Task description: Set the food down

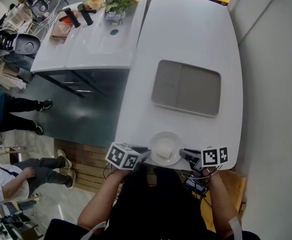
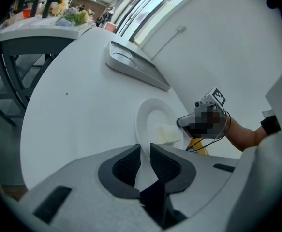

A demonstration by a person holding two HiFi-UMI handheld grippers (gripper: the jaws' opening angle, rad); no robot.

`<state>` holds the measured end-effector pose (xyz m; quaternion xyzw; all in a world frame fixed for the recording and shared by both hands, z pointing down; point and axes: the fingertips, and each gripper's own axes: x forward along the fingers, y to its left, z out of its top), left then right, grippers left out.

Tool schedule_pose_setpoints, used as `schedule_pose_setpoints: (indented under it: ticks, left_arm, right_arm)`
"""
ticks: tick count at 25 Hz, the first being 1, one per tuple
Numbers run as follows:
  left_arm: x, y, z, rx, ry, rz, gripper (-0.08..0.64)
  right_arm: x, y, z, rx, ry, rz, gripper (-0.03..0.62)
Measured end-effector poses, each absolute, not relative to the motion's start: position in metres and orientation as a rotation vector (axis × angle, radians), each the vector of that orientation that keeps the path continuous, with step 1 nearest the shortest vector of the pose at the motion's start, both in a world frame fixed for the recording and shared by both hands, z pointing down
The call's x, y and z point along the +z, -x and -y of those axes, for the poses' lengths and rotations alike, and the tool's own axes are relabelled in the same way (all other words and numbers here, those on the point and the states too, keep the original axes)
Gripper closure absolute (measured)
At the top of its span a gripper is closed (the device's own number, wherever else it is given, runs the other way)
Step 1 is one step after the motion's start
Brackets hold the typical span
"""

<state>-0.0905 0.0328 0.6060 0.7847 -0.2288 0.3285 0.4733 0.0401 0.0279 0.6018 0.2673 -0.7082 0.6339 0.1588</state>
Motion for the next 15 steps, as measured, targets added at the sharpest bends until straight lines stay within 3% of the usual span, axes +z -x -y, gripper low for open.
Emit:
schedule_pose_setpoints:
  ticks: [15]
  left_arm:
    - [0.569, 0.069, 0.012, 0.781, -2.014, 0.534, 0.514]
  right_arm:
    - [0.572, -0.063, 0.013, 1.971, -0.839, 2.065, 0.571]
